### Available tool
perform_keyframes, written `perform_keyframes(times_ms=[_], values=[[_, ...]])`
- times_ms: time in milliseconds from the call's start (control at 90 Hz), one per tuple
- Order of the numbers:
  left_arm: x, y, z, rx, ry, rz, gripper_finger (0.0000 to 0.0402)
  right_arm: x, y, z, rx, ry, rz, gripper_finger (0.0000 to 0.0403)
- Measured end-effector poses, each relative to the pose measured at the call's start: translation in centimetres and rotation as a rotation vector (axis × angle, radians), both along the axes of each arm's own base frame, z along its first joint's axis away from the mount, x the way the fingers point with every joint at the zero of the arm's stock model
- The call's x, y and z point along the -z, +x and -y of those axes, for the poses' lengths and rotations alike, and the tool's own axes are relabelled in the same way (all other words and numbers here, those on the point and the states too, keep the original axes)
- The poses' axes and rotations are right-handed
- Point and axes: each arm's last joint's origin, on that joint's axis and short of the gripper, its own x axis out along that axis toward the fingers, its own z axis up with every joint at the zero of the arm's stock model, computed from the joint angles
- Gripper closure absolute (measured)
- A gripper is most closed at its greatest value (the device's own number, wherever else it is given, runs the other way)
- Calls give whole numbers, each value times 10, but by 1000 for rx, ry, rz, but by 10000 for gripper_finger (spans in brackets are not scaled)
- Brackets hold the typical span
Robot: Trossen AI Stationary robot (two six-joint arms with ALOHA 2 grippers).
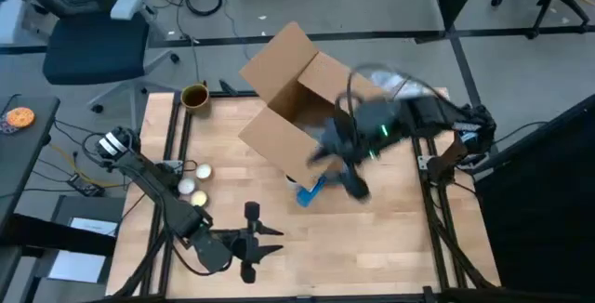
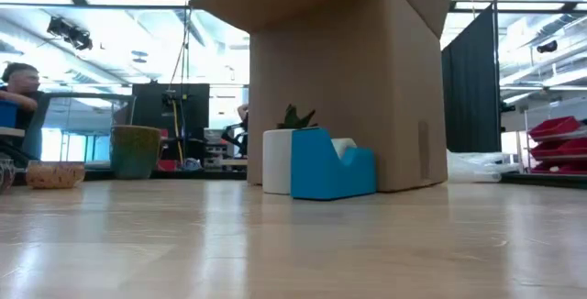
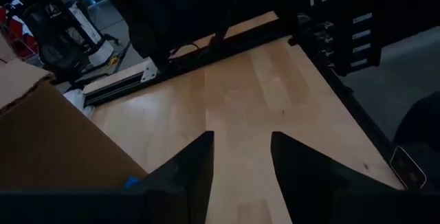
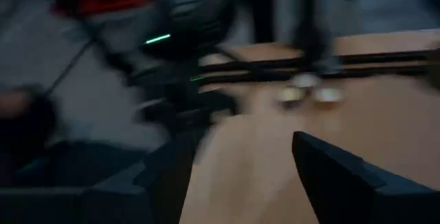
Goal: Wrap mug
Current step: Adjust the cardboard box on the table
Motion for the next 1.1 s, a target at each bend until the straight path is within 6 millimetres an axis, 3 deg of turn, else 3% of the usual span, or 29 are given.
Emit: perform_keyframes(times_ms=[133, 256, 367, 489, 689, 889, 1100], values=[[-2, 1, 1, 0, -18, 18, 271, 8, -18, -65, -178, 30, -45, 187], [-2, 1, 1, 1, -21, 21, 271, 26, -37, -112, -177, 45, -134, 190], [-4, 1, 1, 1, -31, 31, 271, 49, -53, -136, -79, 21, -241, 195], [-4, 0, 3, 9, -35, 35, 271, 82, -65, -150, 69, -34, -376, 202], [-4, -5, 8, 32, -36, 34, 271, 144, -73, -137, 371, -221, -600, 214], [-5, -7, 11, 42, -41, 39, 271, 201, -76, -93, 711, -541, -731, 221], [-4, -7, 11, 42, -36, 34, 271, 262, -65, -48, 809, -788, -758, 222]])
